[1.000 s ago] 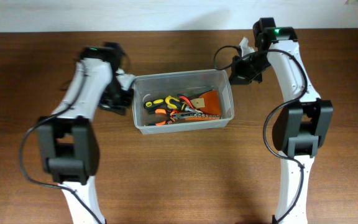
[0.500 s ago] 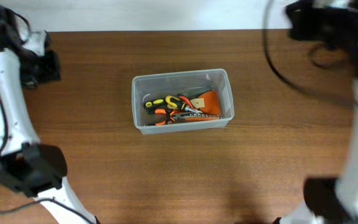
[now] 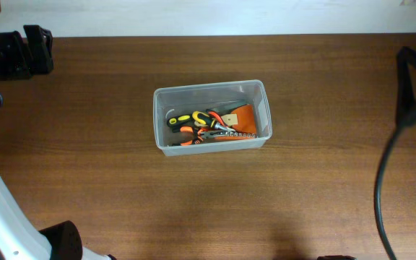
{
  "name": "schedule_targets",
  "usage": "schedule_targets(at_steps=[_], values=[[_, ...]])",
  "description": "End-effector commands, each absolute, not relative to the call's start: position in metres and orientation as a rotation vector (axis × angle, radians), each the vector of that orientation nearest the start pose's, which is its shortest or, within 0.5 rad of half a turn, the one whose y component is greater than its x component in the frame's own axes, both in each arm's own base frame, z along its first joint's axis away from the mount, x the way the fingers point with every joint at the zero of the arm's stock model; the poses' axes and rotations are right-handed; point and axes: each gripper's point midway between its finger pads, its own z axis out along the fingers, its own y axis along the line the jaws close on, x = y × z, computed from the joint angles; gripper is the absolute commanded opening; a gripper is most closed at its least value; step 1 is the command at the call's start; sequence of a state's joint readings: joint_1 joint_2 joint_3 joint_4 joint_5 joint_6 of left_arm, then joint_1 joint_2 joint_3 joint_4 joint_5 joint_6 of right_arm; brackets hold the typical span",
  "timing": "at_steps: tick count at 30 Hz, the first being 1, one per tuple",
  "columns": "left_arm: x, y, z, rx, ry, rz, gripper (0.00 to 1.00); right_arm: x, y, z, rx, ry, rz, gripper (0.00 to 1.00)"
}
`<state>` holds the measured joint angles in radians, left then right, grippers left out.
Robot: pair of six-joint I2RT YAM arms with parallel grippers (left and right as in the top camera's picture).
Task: Pack container
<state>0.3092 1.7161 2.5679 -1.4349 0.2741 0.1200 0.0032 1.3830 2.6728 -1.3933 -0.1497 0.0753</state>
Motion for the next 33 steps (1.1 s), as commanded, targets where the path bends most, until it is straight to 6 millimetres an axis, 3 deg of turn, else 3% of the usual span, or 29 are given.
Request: schedule_targets(at_steps=[1, 9, 16, 33], values=[[0.379, 0.071, 0.458, -0.034, 2.15, -0.055, 0.99, 0.207, 0.024, 0.603, -0.039, 1.656, 0.172, 0.99], [0.378, 0.071, 0.456, -0.036, 2.159, -0.058, 0.99, 0.18, 0.023, 0.602, -0.04, 1.644, 0.172, 0.99], [0.376, 0.07, 0.452, -0.04, 2.177, -0.065, 0.99, 0.179, 0.023, 0.584, -0.034, 1.717, 0.175, 0.99], [0.376, 0.07, 0.452, -0.04, 2.177, -0.065, 0.99, 0.18, 0.009, 0.582, 0.027, 1.726, 0.104, 0.99]])
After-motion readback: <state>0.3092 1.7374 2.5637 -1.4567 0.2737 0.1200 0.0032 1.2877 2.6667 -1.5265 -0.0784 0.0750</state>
